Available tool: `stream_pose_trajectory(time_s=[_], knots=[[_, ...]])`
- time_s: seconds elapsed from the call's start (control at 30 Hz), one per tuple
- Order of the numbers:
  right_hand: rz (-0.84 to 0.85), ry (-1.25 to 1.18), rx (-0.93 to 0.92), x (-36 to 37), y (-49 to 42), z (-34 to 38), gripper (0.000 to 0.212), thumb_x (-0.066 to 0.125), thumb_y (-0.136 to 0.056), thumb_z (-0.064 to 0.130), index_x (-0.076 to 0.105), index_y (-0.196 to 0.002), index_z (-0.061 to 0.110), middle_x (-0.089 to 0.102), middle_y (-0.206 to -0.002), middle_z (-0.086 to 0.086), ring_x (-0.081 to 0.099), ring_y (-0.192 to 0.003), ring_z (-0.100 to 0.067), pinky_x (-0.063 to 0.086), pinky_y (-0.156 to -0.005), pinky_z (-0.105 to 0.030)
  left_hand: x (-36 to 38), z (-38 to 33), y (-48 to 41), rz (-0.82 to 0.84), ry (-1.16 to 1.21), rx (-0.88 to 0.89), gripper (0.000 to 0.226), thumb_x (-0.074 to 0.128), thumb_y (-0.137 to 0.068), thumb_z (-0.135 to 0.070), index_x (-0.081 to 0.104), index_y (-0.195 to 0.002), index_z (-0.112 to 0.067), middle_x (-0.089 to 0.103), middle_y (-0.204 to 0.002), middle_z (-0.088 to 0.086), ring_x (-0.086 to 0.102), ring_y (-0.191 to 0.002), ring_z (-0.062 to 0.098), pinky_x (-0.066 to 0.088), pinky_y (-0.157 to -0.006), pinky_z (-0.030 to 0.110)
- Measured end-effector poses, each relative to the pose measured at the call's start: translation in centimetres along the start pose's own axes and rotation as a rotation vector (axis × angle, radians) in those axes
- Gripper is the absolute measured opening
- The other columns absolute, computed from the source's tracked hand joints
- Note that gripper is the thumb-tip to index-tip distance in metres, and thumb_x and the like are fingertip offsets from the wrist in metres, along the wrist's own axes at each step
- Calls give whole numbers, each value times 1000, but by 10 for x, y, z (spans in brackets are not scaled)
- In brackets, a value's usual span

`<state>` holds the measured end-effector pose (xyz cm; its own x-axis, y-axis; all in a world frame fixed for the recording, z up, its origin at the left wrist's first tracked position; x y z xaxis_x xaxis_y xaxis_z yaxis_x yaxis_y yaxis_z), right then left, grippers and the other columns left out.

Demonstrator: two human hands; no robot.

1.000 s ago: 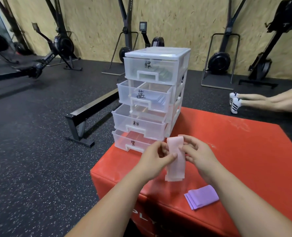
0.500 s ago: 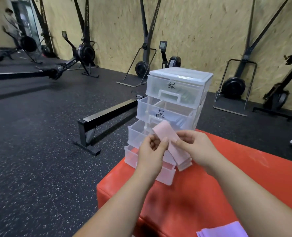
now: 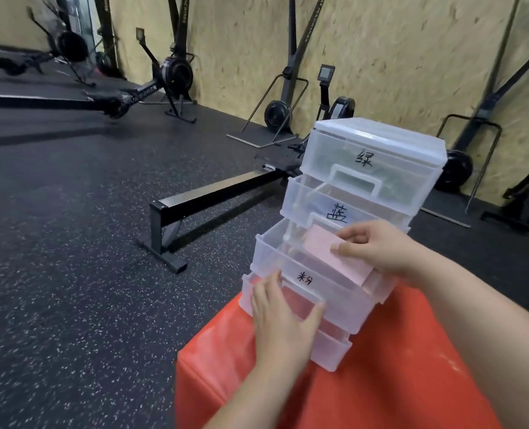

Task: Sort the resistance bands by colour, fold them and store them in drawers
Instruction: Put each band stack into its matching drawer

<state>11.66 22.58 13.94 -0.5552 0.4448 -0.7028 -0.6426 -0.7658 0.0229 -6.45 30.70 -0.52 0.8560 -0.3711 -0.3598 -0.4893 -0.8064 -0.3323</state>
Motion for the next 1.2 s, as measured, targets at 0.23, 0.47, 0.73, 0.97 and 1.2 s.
stream_pose_trajectory(time_s=[0.23,0.47,0.73,0.97,1.2], knots=[[124,400,-56,25,-41,12,14,82,-81,43,75,-92,37,77,-88,10,72,-86,-10,53,-79,-26,7,-2,-2,-38,-63,-26,102,73,-73,-72,32,-154,-27,39,-141,-5,35,-140,20,31,-120,40],[235,247,96,65,-42,-24,4,74,-95,31,73,-91,29,73,-88,2,73,-74,-21,58,-63,-29,8,2,-3,-42,-104,4,101,72,-74,-73,34,-154,-24,42,-146,-1,29,-144,22,20,-121,35],[231,752,91,75,-48,-32,24,61,-95,38,75,-113,29,75,-106,-1,69,-97,-25,58,-91,-39,8,2,-2,-40,-110,2,100,72,-76,-74,33,-155,-27,40,-146,-6,21,-146,15,17,-122,32],[115,670,97,52,-36,-34,43,63,-96,48,66,-134,29,70,-127,2,66,-112,-24,53,-100,-37,9,3,-5,-76,-100,-38,97,74,-72,-74,40,-149,-25,48,-135,-4,42,-135,22,34,-117,44],[-210,410,-66,15,11,-28,27,66,-94,26,74,-120,27,77,-108,6,70,-101,-13,54,-93,-30,25,-10,-24,-37,-219,-60,94,78,-72,-70,44,-146,-21,52,-141,3,42,-136,29,33,-114,47]])
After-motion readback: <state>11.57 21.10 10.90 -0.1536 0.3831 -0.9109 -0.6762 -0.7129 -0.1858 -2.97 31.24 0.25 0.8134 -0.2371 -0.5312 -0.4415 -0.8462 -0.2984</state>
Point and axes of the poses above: each hand's wrist, its own y-axis away from the middle knuckle, its own x-axis out of the palm, z = x × y, the point moved 7 cm from there along -y, towards the middle knuckle
